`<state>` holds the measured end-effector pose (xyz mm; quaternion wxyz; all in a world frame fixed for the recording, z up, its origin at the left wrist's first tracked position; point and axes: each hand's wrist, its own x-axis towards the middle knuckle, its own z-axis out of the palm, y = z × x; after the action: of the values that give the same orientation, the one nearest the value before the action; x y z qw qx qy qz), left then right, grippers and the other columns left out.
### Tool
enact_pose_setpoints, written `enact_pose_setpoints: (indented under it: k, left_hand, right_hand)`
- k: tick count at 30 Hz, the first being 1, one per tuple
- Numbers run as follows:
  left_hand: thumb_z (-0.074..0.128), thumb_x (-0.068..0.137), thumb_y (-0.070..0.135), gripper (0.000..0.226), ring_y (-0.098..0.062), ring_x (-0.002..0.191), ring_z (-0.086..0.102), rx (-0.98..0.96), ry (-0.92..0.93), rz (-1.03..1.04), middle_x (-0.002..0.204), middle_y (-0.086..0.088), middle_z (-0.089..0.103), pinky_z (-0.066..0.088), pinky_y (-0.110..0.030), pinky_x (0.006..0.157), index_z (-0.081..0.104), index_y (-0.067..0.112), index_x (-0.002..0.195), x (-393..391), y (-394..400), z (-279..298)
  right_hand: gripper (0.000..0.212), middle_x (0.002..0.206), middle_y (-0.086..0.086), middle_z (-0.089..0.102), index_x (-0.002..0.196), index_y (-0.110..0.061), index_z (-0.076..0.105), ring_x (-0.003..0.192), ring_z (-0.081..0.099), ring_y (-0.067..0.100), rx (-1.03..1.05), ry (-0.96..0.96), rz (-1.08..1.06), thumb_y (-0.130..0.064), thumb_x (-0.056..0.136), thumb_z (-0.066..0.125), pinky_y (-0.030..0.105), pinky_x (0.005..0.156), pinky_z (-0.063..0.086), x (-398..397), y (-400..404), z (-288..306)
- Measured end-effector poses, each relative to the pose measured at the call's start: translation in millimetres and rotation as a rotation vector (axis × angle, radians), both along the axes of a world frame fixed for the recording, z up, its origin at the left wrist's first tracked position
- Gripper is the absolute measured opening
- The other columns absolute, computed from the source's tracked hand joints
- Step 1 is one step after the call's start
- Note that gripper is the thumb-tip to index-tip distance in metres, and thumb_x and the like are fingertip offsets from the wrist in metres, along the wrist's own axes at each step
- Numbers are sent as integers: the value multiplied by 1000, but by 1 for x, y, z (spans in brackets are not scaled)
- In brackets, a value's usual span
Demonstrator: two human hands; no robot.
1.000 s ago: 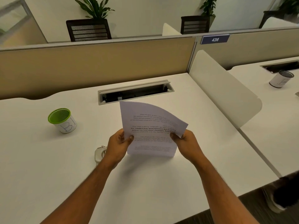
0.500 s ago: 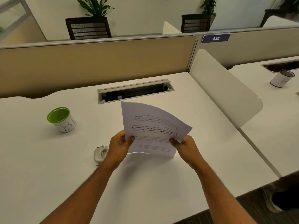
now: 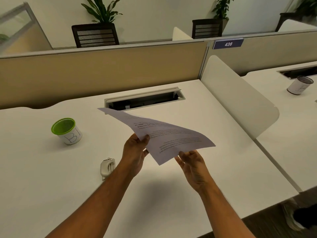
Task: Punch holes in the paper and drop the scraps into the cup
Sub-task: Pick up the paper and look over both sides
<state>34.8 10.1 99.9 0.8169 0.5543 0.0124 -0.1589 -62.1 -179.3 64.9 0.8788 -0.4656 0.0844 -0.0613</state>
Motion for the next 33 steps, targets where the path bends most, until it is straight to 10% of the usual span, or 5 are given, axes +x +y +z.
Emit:
enact_pose_setpoints:
  k: [11,21,33]
  left_hand:
    - [56,95,11,21,-30,96,68,-143,189,217,95,-7,76,56,-40,81,63,7,114,12,40,-13]
    - [77,79,17,36,-20,99,72,364,-181,15,109,-3,75,60,-30,82,64,12,113,22,79,-17]
    - [66,90,3,36,-6,98,71,483,-187,-3,103,14,76,58,-21,81,67,33,109,14,75,-35]
  right_hand:
    - [27,105,0,78,103,-32,77,98,73,19,-311,102,-281,-11,98,60,33,79,63,16,-29,34]
    - [20,94,-13,78,105,-31,71,85,76,15,-656,204,-223,-19,102,54,25,62,61,8,-57,34]
    - [43,96,-17,78,95,-49,76,88,73,3,-665,259,-174,-12,101,56,12,65,56,-1,-55,8]
